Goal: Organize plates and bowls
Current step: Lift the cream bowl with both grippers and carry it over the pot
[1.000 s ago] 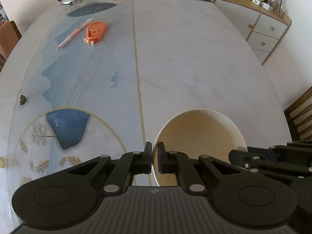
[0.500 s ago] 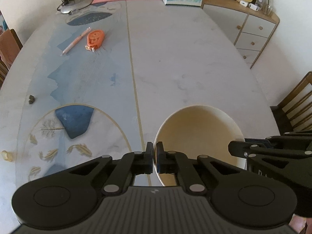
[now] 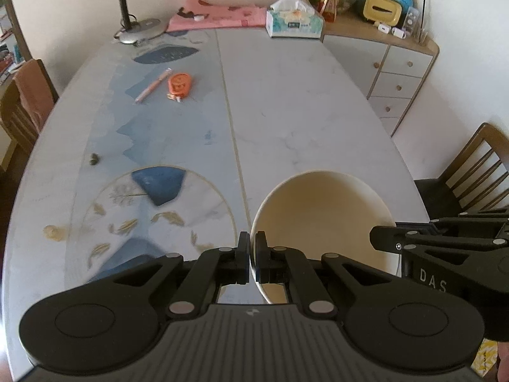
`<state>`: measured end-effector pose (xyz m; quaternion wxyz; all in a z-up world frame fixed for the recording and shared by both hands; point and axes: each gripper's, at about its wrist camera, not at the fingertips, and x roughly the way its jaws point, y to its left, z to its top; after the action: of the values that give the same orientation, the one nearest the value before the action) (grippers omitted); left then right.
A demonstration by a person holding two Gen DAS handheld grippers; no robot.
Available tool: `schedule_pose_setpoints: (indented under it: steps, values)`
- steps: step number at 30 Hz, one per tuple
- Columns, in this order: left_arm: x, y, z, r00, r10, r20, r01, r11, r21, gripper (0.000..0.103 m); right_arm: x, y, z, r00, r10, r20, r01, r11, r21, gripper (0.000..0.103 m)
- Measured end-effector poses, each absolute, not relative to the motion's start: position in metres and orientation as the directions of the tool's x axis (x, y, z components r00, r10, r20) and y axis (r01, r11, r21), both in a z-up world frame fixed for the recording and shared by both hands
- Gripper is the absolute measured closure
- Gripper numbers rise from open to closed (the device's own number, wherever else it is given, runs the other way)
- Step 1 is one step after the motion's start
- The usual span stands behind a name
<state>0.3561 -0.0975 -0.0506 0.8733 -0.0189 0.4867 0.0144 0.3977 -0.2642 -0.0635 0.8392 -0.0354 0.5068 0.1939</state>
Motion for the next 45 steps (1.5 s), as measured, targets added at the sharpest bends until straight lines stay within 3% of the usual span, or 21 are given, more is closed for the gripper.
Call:
schedule_pose_setpoints:
  steps: [19, 45]
  values:
    - [0.229, -0.056, -0.015, 0.558, 0.02, -0.83, -0.085, 0.996, -0.033, 0.101, 0.278, -0.239, -0.027, 0.429, 0.347, -0.834, -0.406, 0.899, 0.165, 0.096]
    - [0.109, 0.013, -0.049, 0.5, 0.076, -0.863, -0.155, 0.988, -0.003, 0.101, 0.171, -0.172, -0.067, 0.308, 0.39, -0.868, -0.496, 0.844, 0.203, 0.095]
